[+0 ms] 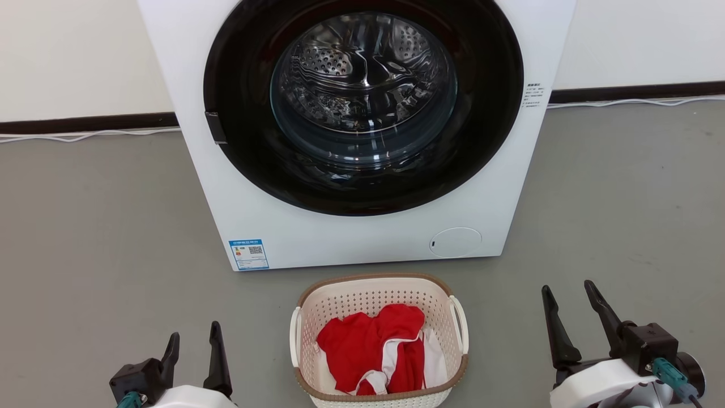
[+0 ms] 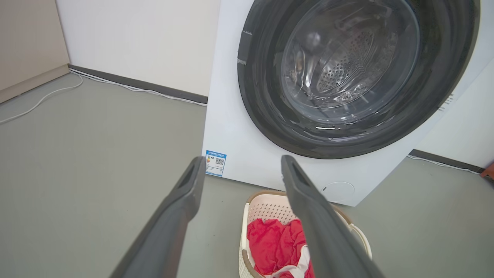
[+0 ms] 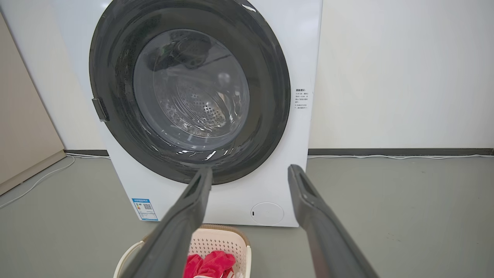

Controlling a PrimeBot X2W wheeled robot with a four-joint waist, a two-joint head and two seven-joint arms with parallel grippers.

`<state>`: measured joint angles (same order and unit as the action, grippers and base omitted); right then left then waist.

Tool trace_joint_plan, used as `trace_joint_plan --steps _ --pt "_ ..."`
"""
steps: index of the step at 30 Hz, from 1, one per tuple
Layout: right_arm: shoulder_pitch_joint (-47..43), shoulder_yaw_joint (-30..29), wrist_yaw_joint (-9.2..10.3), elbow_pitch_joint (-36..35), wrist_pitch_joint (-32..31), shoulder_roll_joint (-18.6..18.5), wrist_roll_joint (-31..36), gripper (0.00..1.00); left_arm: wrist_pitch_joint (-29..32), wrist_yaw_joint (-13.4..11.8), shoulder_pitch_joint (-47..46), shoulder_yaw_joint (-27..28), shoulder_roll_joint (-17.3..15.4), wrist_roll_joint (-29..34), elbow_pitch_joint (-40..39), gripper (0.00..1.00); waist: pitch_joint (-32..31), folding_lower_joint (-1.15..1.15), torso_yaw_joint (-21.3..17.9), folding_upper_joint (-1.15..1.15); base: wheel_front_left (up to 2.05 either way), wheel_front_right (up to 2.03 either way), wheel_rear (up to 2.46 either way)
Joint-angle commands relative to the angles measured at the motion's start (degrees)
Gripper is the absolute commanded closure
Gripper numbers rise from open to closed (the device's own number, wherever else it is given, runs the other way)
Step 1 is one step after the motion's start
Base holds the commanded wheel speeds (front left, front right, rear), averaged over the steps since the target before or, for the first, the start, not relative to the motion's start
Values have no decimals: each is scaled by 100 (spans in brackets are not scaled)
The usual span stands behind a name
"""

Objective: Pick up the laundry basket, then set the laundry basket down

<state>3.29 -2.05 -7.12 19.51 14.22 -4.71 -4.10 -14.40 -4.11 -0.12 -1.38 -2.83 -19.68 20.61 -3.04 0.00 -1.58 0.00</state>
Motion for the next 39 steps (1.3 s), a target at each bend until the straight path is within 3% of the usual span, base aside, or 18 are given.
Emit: trace_joint_plan --steps 1,2,3,11,16,39 --pt "85 129 -36 -115 78 -23 11 0 -60 -24 -112 169 -32 -3 -117 0 -1 0 6 0 0 0 0" --pt "82 128 -36 -116 78 -21 7 0 -60 -11 -108 174 -31 -34 -121 0 -3 0 12 0 0 0 0" --pt "-4 1 1 21 -4 3 -3 100 4 9 4 6 8 -50 20 100 -3 0 12 0 0 0 0" --pt "24 -66 3 139 -163 33 -438 100 151 69 -17 76 24 -411 117 100 1 12 20 0 0 0 0" --pt "15 -62 2 92 -228 40 -801 100 223 115 -29 93 22 -704 74 100 24 1 26 0 0 0 0" --pt "54 -118 -6 -58 -580 69 -2425 100 587 326 -137 221 17 -2030 -86 100 86 0 53 0 0 0 0"
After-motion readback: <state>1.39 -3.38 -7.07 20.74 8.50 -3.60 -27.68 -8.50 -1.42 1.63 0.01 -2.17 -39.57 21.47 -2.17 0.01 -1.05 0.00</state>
